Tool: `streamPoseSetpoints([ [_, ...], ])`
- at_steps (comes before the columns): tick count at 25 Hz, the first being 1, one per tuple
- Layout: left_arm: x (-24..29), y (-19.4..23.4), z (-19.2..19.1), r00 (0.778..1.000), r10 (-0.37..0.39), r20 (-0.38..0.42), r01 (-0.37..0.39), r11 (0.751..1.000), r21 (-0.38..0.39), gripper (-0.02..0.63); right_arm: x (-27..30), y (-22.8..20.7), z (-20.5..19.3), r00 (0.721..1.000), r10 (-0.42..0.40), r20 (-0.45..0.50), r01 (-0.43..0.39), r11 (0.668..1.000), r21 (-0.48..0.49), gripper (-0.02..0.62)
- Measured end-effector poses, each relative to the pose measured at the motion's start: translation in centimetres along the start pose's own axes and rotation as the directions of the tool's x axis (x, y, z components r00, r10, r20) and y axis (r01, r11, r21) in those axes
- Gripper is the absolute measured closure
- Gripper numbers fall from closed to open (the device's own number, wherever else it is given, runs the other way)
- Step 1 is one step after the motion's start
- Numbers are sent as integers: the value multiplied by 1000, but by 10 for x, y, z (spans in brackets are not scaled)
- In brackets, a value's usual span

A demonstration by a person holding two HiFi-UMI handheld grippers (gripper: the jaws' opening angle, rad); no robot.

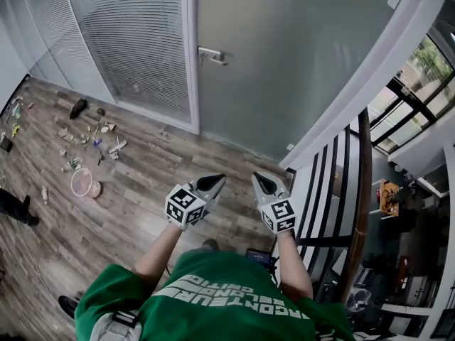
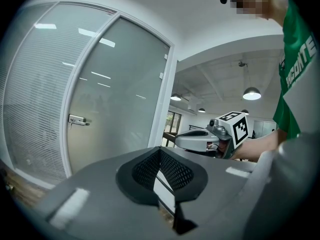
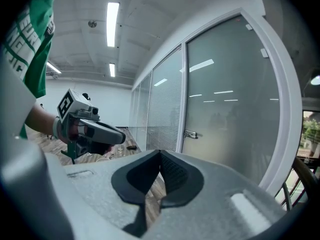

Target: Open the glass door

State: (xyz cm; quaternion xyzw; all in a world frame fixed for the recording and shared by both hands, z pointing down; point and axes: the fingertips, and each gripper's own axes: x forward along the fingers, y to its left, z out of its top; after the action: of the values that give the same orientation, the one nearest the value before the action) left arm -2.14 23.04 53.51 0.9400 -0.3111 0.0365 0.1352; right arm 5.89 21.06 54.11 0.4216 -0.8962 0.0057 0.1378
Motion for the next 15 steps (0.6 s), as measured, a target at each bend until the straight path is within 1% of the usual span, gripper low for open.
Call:
streamPoseSetpoints([
  [5, 11, 15, 1, 1000, 19, 5, -19, 1000, -16, 591, 18, -14, 0, 1000, 21, -6, -21, 1000, 2, 603],
  [9, 22, 31, 3, 999, 48, 2, -48, 999, -20, 591, 38, -28, 0, 999, 49, -2, -49, 999, 0, 602],
  [15, 56, 48, 18, 998, 60, 1, -60, 998, -6, 590, 61, -61, 7, 997, 75, 9, -75, 997, -7, 601],
])
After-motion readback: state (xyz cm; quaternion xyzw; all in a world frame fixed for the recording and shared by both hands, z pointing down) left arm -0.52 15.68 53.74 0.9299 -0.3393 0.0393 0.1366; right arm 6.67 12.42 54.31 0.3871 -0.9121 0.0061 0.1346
